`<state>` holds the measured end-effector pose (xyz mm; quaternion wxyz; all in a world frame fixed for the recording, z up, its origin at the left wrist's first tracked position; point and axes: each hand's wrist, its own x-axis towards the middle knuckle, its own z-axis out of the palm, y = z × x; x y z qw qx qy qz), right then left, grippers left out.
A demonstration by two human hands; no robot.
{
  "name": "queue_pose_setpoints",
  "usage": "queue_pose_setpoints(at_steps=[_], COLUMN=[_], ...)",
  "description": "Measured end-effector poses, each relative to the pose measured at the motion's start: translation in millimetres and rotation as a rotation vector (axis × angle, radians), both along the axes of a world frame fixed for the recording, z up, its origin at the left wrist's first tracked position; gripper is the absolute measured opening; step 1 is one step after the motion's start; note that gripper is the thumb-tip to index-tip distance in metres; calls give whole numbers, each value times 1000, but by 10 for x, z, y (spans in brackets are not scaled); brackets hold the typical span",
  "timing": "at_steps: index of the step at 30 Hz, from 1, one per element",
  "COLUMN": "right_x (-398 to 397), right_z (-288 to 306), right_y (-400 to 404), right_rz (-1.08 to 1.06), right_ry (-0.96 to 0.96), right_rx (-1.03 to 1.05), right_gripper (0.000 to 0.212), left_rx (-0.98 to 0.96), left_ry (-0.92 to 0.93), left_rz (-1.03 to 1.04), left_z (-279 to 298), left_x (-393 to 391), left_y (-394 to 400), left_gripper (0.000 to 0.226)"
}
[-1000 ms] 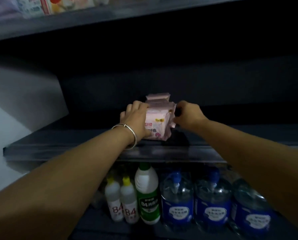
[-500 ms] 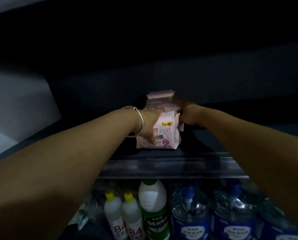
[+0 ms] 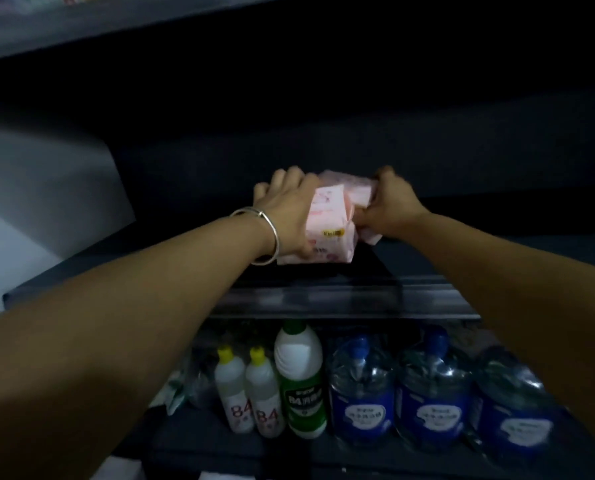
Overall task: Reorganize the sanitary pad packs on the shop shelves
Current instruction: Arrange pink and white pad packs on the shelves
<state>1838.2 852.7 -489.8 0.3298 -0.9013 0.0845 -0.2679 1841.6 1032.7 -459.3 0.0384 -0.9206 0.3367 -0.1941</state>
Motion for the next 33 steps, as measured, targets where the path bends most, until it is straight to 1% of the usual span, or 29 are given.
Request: queue_pose_setpoints(at_steps=[2,4,6,8,10,13,16,19,22,25,28,31,33], right_x=[-236,-528,-855,-1194,-1508,-1911,-2210,-2345,-2386,-2375,-2335,-2279,-2249], right_z=[85,136,123,35,-99,-410,-856,-1379,-1884,-2281,-2565,-2785,-2907], right_y=[-26,-20,12,64,129,217,238,218,227,243,218,150,102], right_rz=[-38,-40,-16,20,58,113,157,128,131,166,195,218,227], right_ry=[-5,-18,-20,-6,11,72,204,333,438,515,561,588,598], right_rx=[-64,-111,-69,-4,13,24,52,40,50,110,177,181,181], right_gripper=[63,58,60,63,63,58,50,54,57,55,50,47,50], left_rx=[-34,-82,-101,-79,-42,51,114,169,265,285,297,367,365], left_ry=[11,81,162,214,273,341,430,534,562,608,674,682,683], left_rz=[-22,-43,-69,-96,-94,-79,-73,-77,-49,-45,-23,-29,-39], left_z=[66,87,55,-51,-231,-631,-1160,-1791,-2416,-2967,-3418,-3811,-4042], left_x=[-219,-496,-778,-1056,-1291,-1598,-1892,-2051,-2127,-2181,-2149,-2103,-2081], left_y=[33,91,158,235,295,332,359,404,415,393,350,256,194], left_gripper=[93,93,93,95,96,99,99,101,102,98,98,87,83])
